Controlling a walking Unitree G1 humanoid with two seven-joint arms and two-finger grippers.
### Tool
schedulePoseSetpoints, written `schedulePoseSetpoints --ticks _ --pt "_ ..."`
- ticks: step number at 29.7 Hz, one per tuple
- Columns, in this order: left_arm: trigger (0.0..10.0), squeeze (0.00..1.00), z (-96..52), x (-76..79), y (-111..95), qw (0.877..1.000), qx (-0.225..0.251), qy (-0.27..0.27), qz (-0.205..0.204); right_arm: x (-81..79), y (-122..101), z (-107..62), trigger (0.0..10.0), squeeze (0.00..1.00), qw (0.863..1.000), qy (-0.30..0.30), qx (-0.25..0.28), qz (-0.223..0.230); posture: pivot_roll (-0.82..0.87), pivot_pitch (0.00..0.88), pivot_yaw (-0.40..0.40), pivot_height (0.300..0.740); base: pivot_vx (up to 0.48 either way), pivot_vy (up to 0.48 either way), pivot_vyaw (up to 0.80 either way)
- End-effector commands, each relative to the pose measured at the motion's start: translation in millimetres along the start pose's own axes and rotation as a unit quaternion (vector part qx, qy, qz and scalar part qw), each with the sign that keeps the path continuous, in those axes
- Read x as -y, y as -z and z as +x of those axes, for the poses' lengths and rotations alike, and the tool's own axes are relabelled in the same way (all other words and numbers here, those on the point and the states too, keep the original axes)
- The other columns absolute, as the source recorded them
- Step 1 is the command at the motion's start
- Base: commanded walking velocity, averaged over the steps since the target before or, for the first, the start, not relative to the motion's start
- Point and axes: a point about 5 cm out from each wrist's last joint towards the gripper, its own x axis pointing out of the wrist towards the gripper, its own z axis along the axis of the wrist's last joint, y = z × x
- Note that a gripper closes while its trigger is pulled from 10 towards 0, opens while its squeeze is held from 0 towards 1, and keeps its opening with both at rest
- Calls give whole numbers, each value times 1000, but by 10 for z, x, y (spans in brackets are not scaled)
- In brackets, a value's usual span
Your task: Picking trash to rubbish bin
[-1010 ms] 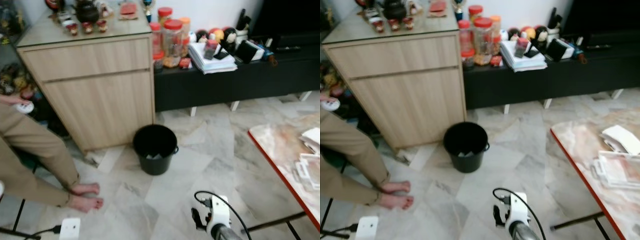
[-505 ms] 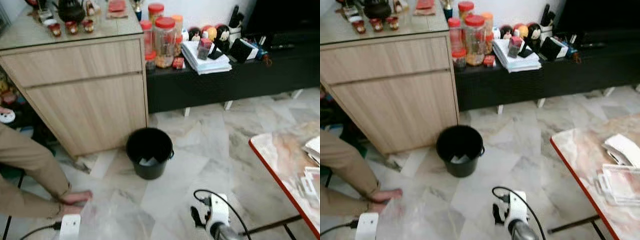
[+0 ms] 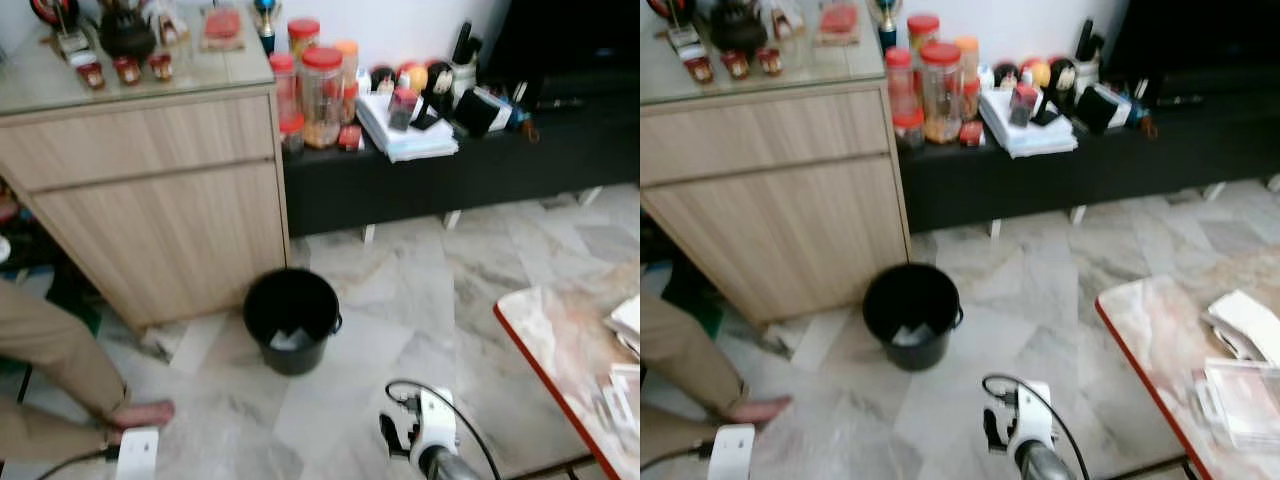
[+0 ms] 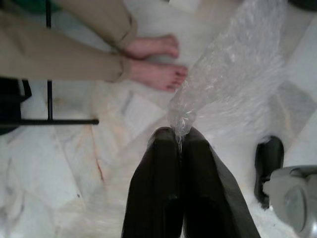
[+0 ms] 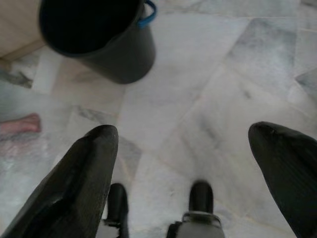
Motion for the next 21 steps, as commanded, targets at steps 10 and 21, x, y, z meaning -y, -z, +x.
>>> schedulePoseSetpoints --ticks 10,21 --pt "10000 0 -21 22 77 1000 -11 6 3 12 24 -8 10000 0 1000 1 -3 0 92 150 1 740 297 0 321" --pt "10000 0 -20 28 71 1000 -9 5 1 2 38 -9 10000 0 1000 -3 -9 -13 92 147 -3 740 295 0 0"
